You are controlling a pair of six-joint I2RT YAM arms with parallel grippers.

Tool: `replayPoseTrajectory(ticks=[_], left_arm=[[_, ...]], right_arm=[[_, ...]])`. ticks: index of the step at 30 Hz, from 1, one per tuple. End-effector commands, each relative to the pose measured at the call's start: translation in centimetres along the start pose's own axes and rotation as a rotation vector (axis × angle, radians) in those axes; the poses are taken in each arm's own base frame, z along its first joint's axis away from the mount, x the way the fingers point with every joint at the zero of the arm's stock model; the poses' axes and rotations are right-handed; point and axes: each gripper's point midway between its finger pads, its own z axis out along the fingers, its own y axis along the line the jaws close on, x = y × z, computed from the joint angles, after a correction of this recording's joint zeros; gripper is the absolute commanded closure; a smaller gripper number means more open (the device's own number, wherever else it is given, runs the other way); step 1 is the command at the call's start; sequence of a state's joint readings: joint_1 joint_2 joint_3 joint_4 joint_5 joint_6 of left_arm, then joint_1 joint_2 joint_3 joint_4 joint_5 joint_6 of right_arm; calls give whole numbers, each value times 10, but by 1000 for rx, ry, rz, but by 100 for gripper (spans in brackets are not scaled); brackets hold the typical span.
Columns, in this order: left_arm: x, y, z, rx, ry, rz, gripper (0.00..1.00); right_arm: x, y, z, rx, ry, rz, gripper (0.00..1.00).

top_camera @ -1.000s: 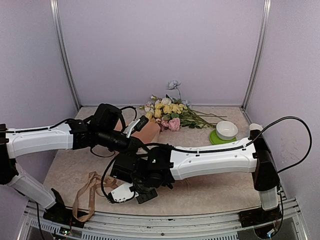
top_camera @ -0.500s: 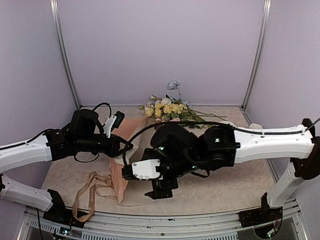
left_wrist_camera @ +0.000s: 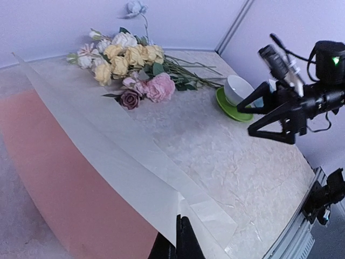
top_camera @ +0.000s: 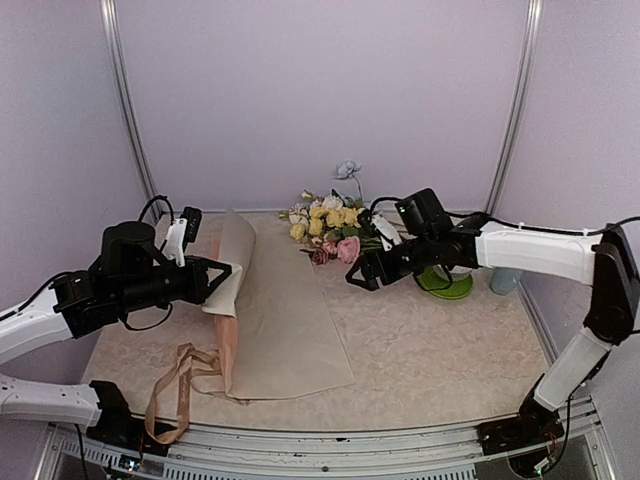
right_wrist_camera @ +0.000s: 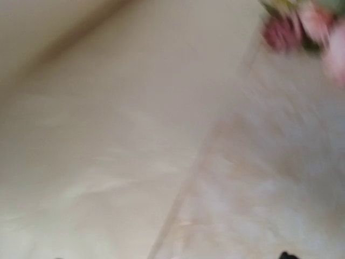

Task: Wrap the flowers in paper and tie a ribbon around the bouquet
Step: Unfold the folded wrapping paper at the center of the board.

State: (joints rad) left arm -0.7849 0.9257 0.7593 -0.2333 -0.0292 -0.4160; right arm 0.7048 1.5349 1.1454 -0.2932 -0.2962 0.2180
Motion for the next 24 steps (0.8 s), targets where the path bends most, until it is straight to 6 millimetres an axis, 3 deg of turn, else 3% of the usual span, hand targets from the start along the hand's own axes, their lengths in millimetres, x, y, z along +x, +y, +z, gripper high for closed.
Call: replayPoseTrajectory(ticks=[1,5,8,10,12,15,20,24], left_arm=[[-1,26,-24,-109,-93,-150,100],[6,8,-33,37,-153,-215,100],[7,-1,-40,102,-185,-239,100],[2,-4,-46,123,-206,-241,100],[-2,-8,-50,145,-221,-238,100],[-4,-16,-49,184,-223,-239,100],[-27,-43,-52,291,-273,-219,100],[-50,-62,-59,339,-319,-174,100]], right_arm=[[41,-25,49,188,213,116,17],[76,-9,87,165,366,126,16],[102,-3,100,119,435,173,17],[109,10,103,48,437,206,17],[112,35,107,-80,432,251,18],[114,57,116,-176,451,307,17],[116,73,124,-264,447,385,17],[106,82,120,-313,416,396,17]])
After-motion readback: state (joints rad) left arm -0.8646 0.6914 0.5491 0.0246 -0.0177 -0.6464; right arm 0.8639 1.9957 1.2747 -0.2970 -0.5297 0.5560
